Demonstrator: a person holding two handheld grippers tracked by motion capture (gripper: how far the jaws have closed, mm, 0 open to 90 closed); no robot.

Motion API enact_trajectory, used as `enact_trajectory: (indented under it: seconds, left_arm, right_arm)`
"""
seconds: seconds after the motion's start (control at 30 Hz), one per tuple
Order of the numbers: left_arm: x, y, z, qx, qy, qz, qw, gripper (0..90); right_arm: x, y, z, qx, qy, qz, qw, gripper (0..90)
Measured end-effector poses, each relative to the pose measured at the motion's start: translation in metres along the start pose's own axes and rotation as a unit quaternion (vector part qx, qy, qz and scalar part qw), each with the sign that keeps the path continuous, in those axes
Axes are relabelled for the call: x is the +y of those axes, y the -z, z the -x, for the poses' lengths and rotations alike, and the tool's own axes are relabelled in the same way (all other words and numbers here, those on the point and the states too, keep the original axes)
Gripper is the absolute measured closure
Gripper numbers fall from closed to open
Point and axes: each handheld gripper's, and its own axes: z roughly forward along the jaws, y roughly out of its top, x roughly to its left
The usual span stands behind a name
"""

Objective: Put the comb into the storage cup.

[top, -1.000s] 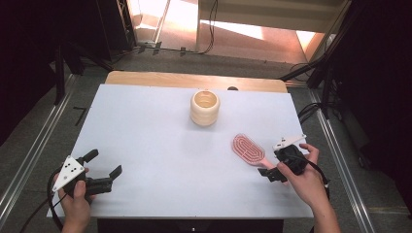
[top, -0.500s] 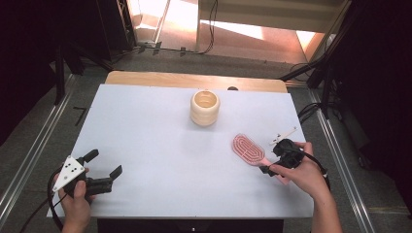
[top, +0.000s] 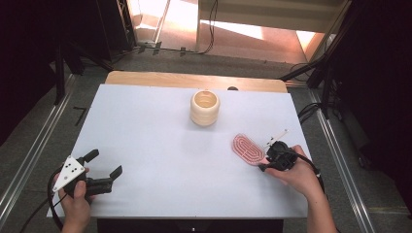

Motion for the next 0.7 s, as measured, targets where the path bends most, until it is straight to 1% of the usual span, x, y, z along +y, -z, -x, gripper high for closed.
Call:
enact_trajectory:
  seconds: [0.03, 0.07, 0.13, 0.2, 0.23, 0.33, 0.37, 0.53, 0.57, 0.6, 0.63, 0.67, 0.7]
  left_arm:
    - [0.0000, 0.0000, 0.0001, 0.000, 0.000, 0.000, 1.0000, 0.0]
    - [0.0000, -0.0001, 0.0001, 0.000, 0.000, 0.000, 1.0000, 0.0]
    - [0.0000, -0.0002, 0.0003, 0.000, 0.000, 0.000, 1.0000, 0.0]
    - [0.0000, -0.0003, 0.0004, 0.000, 0.000, 0.000, 1.0000, 0.0]
    - [0.0001, -0.0002, 0.0005, 0.000, 0.000, 0.000, 1.0000, 0.0]
    - [0.0001, -0.0001, 0.0003, 0.000, 0.000, 0.000, 1.0000, 0.0]
    - [0.0001, -0.0001, 0.0002, -0.001, 0.001, 0.001, 1.0000, 0.0]
    - [0.0003, 0.0004, -0.0003, 0.000, 0.002, 0.002, 1.0000, 0.0]
    - [0.0005, 0.0010, 0.0002, 0.002, 0.002, 0.004, 1.0000, 0.0]
    - [0.0005, 0.0010, 0.0002, 0.002, 0.002, 0.004, 1.0000, 0.0]
    - [0.0012, 0.0025, 0.0015, 0.008, -0.004, 0.006, 0.9999, 0.0]
    - [0.0012, 0.0025, 0.0015, 0.008, -0.004, 0.006, 0.9999, 0.0]
    - [0.0022, 0.0032, 0.0034, 0.013, -0.013, 0.004, 0.9998, 0.0]
  right_arm:
    - [-0.0004, 0.0001, 0.0010, -0.005, -0.005, 0.002, 1.0000, 65.2]
    - [-0.0007, -0.0002, 0.0010, -0.004, -0.006, 0.003, 1.0000, 65.8]
    - [-0.0012, -0.0004, 0.0012, -0.005, -0.003, 0.005, 1.0000, 66.1]
    - [-0.0020, -0.0004, 0.0009, -0.004, -0.006, 0.007, 1.0000, 66.8]
    - [-0.0031, -0.0006, 0.0009, -0.004, -0.005, 0.012, 0.9999, 67.0]
    - [-0.0040, -0.0003, 0.0011, -0.003, -0.004, 0.015, 0.9999, 67.2]
    - [-0.0053, -0.0002, 0.0013, -0.003, -0.003, 0.021, 0.9998, 67.3]
    - [-0.0060, 0.0004, 0.0009, -0.002, -0.003, 0.026, 0.9997, 67.4]
    - [-0.0059, 0.0017, 0.0009, 0.001, -0.001, 0.033, 0.9995, 67.4]
    - [-0.0059, 0.0017, 0.0009, 0.001, -0.001, 0.033, 0.9995, 67.4]
    - [-0.0055, 0.0042, 0.0007, 0.003, -0.003, 0.042, 0.9991, 67.4]
    - [-0.0055, 0.0042, 0.0007, 0.003, -0.003, 0.042, 0.9991, 67.4]
    - [-0.0054, 0.0053, 0.0006, 0.003, -0.004, 0.047, 0.9989, 67.4]
